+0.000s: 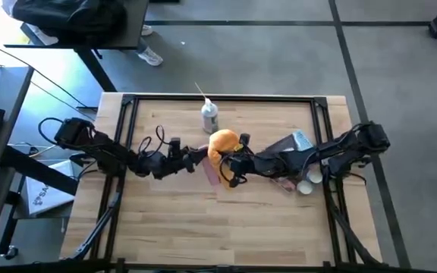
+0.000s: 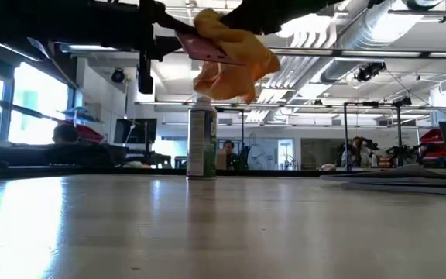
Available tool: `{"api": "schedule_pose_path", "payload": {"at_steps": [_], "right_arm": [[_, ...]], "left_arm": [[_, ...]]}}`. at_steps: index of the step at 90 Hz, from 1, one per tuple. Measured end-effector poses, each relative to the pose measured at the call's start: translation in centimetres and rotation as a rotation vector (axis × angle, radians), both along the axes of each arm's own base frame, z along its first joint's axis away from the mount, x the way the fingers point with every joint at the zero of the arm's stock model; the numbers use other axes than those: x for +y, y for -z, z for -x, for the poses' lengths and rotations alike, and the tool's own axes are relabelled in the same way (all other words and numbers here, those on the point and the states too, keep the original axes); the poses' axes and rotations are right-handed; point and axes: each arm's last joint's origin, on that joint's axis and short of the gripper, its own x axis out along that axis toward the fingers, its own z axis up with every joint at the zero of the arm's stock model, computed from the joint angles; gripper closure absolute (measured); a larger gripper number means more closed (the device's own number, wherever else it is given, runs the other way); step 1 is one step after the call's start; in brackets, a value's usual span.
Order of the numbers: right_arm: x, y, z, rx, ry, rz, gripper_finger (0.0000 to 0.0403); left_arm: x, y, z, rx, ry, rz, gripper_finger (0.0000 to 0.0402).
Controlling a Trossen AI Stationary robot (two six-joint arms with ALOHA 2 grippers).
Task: Apply microfiber cloth
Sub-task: Wipe the back and front of the cellphone using the orange microfiber cloth
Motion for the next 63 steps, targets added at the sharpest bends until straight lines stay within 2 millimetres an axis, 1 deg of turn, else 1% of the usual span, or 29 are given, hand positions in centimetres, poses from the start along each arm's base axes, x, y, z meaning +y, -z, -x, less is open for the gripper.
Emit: {"api": "schedule_pose_path", "payload": {"at_steps": [14, 38, 56, 63], "right_arm": [[0.4, 0.1, 0.1, 0.005, -0.028, -0.046, 0.0403], [2.0, 0.3, 0.4, 0.012, -0.102, -0.099, 0.0403], [3.2, 0.2, 0.5, 0.012, -0.252, -0.152, 0.0403], [3.3, 0.1, 0.5, -0.002, -0.277, -0.156, 0.0403]], "left_arm": [[0.0, -0.3, 0.2, -0.009, 0.014, -0.003, 0.0387], [0.8, -1.7, 0.7, -0.065, 0.032, -0.007, 0.0387], [1.3, -3.1, 1.2, -0.122, 0.084, -0.019, 0.0387], [1.4, -3.3, 1.3, -0.134, 0.105, -0.024, 0.0387]]}}
